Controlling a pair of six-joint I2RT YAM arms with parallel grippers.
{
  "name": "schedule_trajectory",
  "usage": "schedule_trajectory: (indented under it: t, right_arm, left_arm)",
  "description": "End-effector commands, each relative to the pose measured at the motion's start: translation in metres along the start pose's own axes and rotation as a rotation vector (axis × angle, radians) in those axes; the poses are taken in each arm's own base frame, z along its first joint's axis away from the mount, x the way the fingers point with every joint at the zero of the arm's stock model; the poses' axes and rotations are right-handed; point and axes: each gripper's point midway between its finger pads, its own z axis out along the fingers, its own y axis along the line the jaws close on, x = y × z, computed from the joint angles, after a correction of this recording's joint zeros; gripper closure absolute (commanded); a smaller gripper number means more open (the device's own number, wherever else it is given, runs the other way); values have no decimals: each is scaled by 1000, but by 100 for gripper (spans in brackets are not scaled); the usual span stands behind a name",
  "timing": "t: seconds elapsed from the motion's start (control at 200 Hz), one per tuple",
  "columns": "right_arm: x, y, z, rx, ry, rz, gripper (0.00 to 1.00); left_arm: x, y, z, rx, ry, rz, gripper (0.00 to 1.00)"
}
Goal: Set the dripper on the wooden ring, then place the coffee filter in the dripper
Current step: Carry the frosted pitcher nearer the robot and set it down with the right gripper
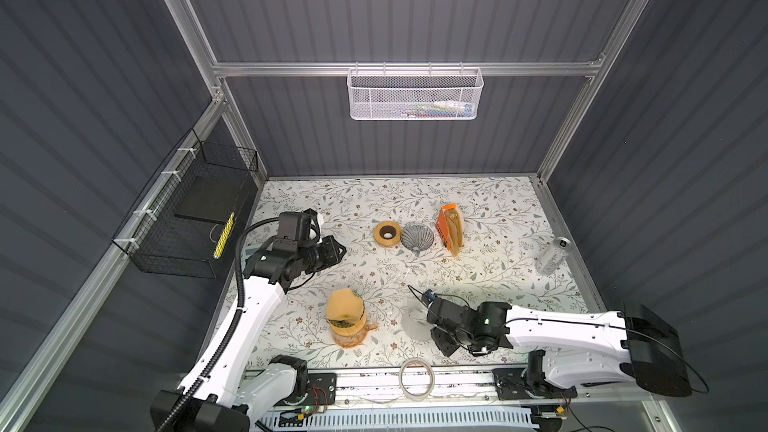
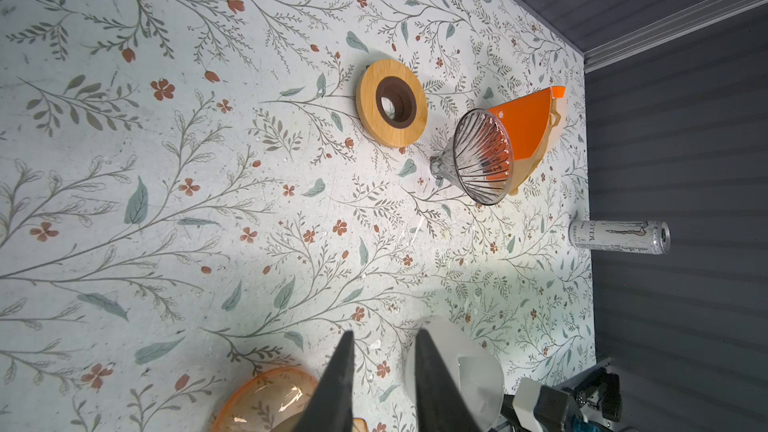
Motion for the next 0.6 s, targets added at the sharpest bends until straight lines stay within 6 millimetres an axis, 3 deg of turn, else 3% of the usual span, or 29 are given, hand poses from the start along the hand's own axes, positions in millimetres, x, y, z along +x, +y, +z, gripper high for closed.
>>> schedule_trajectory:
  t: [0.0,0.59]
  right_arm:
    - [6,-10,0,60,22,18,61]
    - [-4,-41,-8,174,19,105,56]
  left_arm:
    - [2,5,3,-10,13,-14,73]
    - [4,8,3,-21,13,-12,73]
